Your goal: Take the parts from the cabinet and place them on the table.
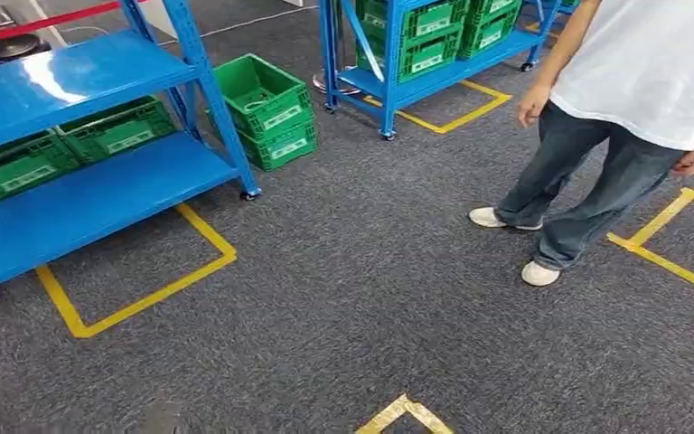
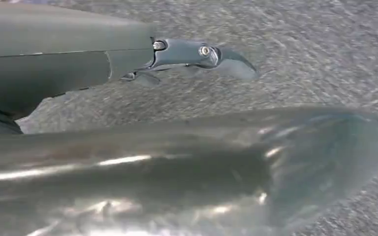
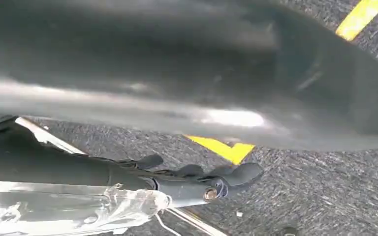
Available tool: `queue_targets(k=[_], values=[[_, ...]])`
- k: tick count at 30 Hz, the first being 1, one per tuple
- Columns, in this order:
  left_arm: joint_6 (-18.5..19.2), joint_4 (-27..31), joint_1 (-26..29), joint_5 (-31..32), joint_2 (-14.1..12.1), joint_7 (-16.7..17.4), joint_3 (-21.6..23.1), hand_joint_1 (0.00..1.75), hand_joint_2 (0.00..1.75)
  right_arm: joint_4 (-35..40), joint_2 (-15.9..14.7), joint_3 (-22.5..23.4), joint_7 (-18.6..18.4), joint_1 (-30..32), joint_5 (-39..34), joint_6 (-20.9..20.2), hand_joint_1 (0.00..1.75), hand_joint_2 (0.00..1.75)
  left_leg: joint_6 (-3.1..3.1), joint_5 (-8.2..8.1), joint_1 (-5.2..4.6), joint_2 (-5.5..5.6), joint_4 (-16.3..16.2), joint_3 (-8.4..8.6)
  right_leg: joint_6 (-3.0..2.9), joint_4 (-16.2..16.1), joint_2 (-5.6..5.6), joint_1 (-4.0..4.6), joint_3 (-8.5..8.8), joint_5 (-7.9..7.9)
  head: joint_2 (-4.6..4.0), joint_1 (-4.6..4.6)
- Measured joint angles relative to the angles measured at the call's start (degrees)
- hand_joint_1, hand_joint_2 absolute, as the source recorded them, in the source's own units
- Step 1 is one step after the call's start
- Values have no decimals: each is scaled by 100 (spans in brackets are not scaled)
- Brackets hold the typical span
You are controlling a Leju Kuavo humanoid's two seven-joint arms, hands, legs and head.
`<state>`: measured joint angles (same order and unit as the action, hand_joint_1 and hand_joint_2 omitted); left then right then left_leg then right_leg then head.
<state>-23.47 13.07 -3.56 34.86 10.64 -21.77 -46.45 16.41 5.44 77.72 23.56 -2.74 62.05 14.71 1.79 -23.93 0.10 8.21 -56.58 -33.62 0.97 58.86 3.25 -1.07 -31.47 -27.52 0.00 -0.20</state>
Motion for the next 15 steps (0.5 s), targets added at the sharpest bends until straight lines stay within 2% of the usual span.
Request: queue_targets(k=[1, 2, 3, 4, 5, 6, 7, 8, 9, 10, 11, 12, 15], values=[[-4, 0, 4, -2, 7, 0, 0, 0, 0, -2, 0, 0, 0, -8, 0, -4, 0, 0, 26, -89, -41, -342, -84, -32, -26, -8, -72, 4, 9, 12, 0, -30], [-4, 0, -17, -7, 9, 0, 0, 0, 0, -2, 0, 0, 0, 5, 2, -4, 0, 0, 51, -280, -44, -563, -347, -159, -59, -12, -144, 11, 6, 11, 0, -83], [-9, 0, -47, -7, 13, 0, 2, 0, 0, -2, 0, 0, -11, 27, 13, -7, 0, 0, 71, -525, -36, -684, -797, -379, -72, -12, -245, 27, -1, 7, 0, -81], [-17, 0, -65, -7, 13, -2, 2, 0, 0, -4, 0, 0, -22, 46, 26, -9, 0, 0, 82, -736, -29, -738, -1269, -607, -85, -12, -348, 40, -5, -2, 0, -83], [-22, 0, -66, -7, 13, 0, 2, 0, 0, -7, 0, 0, -35, 53, 44, -11, 0, 0, 88, -869, -25, -754, -1662, -793, -93, -12, -440, 45, -10, -7, 0, -81], [-35, 0, -54, -9, 13, 0, 0, 0, 0, -11, 2, 0, -35, 53, 61, -15, 0, 0, 93, -860, -23, -756, -1817, -864, -99, -12, -527, 50, -8, -11, 0, -83], [-46, 0, -40, -11, 13, -2, -2, 0, 0, -22, 11, 0, -35, 43, 70, -15, 0, 0, 87, -711, -24, -758, -1678, -780, -100, -12, -601, 53, -2, -16, 0, -83], [-46, 0, -38, -20, 11, -2, -4, 0, 0, -26, 15, 0, -35, 31, 72, -15, 0, 0, 70, -475, -26, -776, -1294, -578, -97, -12, -674, 55, 9, -21, 0, -85], [-30, 0, -42, -28, -4, -11, -4, 0, 0, -26, 24, -2, -33, 18, 74, -20, 0, 0, 41, -224, -37, -860, -760, -283, -83, -12, -739, 56, 28, -30, 0, -83], [-4, 0, -51, -31, -15, -29, -4, 0, 0, -26, 26, -2, -28, 9, 77, -22, 0, 0, -2, -62, -69, -1121, -283, -4, -65, -12, -791, 62, 54, -42, 0, -87], [24, 0, -71, -31, -20, -46, -4, 0, 0, -26, 26, -2, -24, 11, 77, -22, 0, 0, -24, -126, -131, -1467, -7, 122, -29, 4, -843, 108, 62, -75, 0, -87], [44, 0, -90, -31, -28, -61, -4, 0, 0, -26, 26, -4, -15, 15, 79, -22, 0, 0, -81, -104, -123, -1326, -4, 110, 0, -5, -897, 122, 70, -90, 0, -73], [53, 2, -63, -41, -48, -70, -4, 0, 0, -26, 26, -9, -13, -19, 87, -24, 0, 0, -154, -92, -120, -1109, 38, 98, 71, -54, -1111, 126, 163, -116, 0, -81]])
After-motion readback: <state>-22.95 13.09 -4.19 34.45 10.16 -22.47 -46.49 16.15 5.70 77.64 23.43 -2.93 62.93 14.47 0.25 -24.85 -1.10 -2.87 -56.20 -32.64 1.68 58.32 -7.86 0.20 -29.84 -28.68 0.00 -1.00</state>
